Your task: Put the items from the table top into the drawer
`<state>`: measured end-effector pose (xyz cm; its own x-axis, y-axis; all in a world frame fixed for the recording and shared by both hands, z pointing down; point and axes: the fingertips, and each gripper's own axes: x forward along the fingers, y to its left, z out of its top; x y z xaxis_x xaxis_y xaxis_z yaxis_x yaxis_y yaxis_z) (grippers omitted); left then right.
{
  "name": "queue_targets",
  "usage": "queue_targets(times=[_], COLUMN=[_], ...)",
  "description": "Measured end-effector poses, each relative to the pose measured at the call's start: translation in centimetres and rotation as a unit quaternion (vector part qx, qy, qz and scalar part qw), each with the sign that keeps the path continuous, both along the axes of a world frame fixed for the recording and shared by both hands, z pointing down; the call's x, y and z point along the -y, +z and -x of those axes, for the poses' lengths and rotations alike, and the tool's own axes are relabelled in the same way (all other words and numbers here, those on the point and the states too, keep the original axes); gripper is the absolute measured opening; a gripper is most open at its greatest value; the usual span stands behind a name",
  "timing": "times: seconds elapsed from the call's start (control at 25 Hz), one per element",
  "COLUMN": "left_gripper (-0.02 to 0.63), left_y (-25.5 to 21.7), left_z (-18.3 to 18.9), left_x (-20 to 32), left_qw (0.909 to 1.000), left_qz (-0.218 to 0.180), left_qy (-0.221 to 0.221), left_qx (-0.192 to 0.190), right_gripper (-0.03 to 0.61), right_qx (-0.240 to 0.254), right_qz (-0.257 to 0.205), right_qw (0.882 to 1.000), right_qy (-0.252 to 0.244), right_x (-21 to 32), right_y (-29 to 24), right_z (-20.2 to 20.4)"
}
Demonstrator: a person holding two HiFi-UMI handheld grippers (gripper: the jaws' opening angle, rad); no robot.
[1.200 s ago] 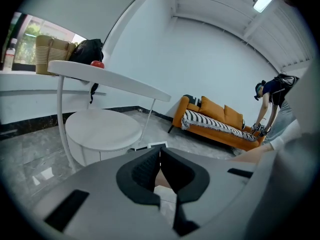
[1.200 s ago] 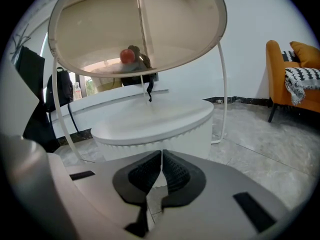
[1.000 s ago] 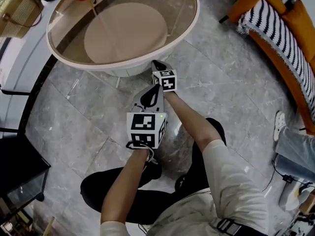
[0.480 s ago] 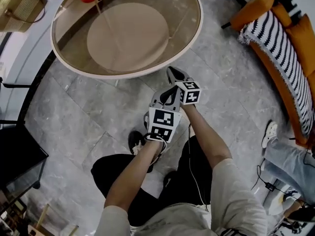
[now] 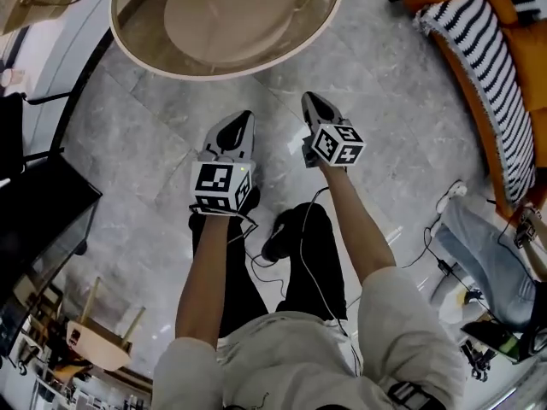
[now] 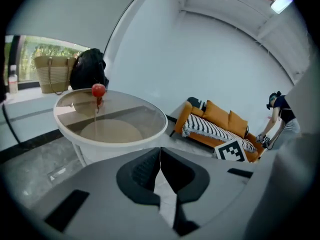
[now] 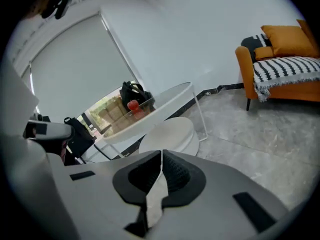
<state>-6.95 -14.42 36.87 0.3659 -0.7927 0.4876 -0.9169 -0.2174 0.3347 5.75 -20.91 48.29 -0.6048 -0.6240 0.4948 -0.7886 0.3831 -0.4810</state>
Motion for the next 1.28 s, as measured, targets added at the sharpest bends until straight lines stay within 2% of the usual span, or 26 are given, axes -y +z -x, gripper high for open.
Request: queue_targets(times=[0.16, 0.32, 0.48, 0.64, 1.0, 1.28], left_gripper=[0.021, 0.021, 0.021, 0.021, 0.021, 0.021], left_y=[-5.5, -10.1, -14.9, -19.7, -30.1, -34.9], left_z=[-0.5, 0.1, 1.4, 1.7, -1.6, -3.8], left_x=[-2.6, -4.6, -7.0, -9.4, -18.1, -24.8], left_qw=[0.9978, 0.9965, 0.9966, 0.9957, 0.9960, 0.9966], left_qz=[0.011, 0.034, 0.042, 0.044, 0.023, 0.017], left_qy=[0.035, 0.021, -0.012, -0.035, -0.060, -0.053], left_qx=[0.054, 0.074, 0.069, 0.074, 0.062, 0.062], right_gripper=[0.037, 0.037, 0.037, 0.037, 0.037, 0.037], right_qx=[-0.039, -0.049, -0.050, -0.057, -0.056, -0.044], right_qz=[-0.011, 0.001, 0.000, -0.012, -0.031, -0.026], right_qw=[0.997, 0.996, 0.997, 0.995, 0.995, 0.998], right_qy=[-0.068, -0.069, -0.063, -0.077, -0.073, -0.040], right_x=[-4.3, -6.6, -9.2, -12.4, -21.7, -27.6], right_y=[-6.8, -13.2, -19.7, -25.7, -37.1, -42.9], right_z=[2.4, 3.1, 3.4, 4.0, 1.3, -2.0])
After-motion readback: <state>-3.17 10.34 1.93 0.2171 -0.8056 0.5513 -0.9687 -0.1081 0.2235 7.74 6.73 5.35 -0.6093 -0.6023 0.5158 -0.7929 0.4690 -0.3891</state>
